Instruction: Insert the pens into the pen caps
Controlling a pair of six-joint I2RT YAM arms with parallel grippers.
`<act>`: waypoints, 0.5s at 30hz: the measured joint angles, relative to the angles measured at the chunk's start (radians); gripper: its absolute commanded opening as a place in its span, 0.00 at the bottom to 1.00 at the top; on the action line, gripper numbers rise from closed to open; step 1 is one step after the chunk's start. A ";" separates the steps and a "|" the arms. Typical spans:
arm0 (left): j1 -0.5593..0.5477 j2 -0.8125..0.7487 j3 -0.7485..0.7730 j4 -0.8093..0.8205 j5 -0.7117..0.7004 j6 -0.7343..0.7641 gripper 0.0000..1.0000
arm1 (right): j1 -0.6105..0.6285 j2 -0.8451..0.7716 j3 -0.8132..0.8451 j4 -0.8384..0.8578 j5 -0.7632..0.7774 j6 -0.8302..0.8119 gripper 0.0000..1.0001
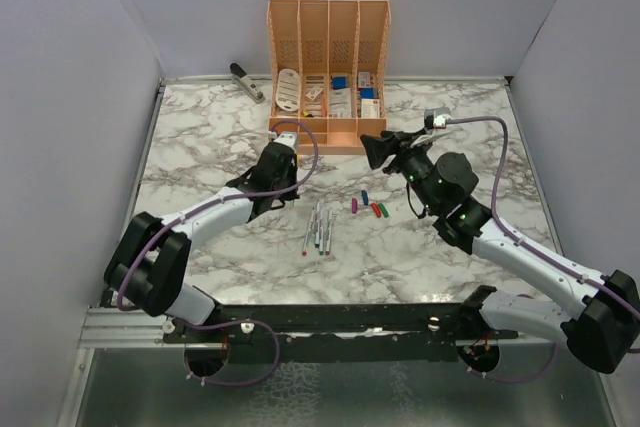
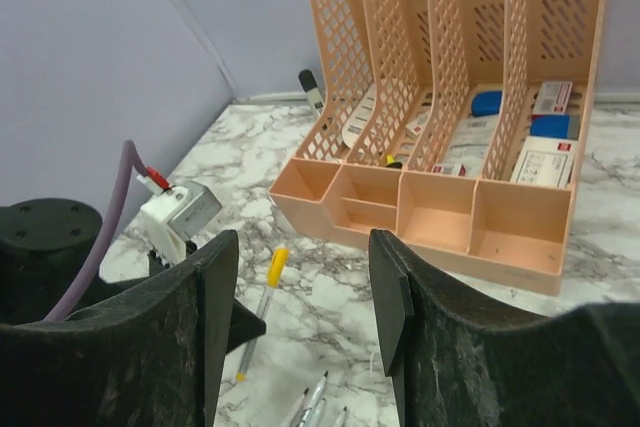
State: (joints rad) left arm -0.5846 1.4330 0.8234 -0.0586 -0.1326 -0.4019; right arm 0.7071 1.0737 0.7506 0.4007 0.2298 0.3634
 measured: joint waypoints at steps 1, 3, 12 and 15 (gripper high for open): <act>0.019 0.026 0.005 -0.011 0.000 -0.005 0.00 | 0.000 0.000 0.000 -0.019 0.007 0.003 0.54; 0.049 0.066 0.019 -0.035 -0.006 -0.010 0.00 | 0.000 0.000 0.000 -0.060 0.021 0.010 0.54; 0.100 0.229 0.158 -0.101 -0.015 -0.002 0.00 | 0.000 -0.001 -0.001 -0.169 0.055 0.037 0.54; 0.112 0.286 0.200 -0.120 -0.019 0.000 0.00 | 0.000 -0.003 -0.004 -0.185 0.061 0.051 0.54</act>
State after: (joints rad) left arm -0.4728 1.7195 1.0237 -0.1787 -0.1520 -0.4015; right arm 0.7067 1.0702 0.7464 0.2153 0.2905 0.4145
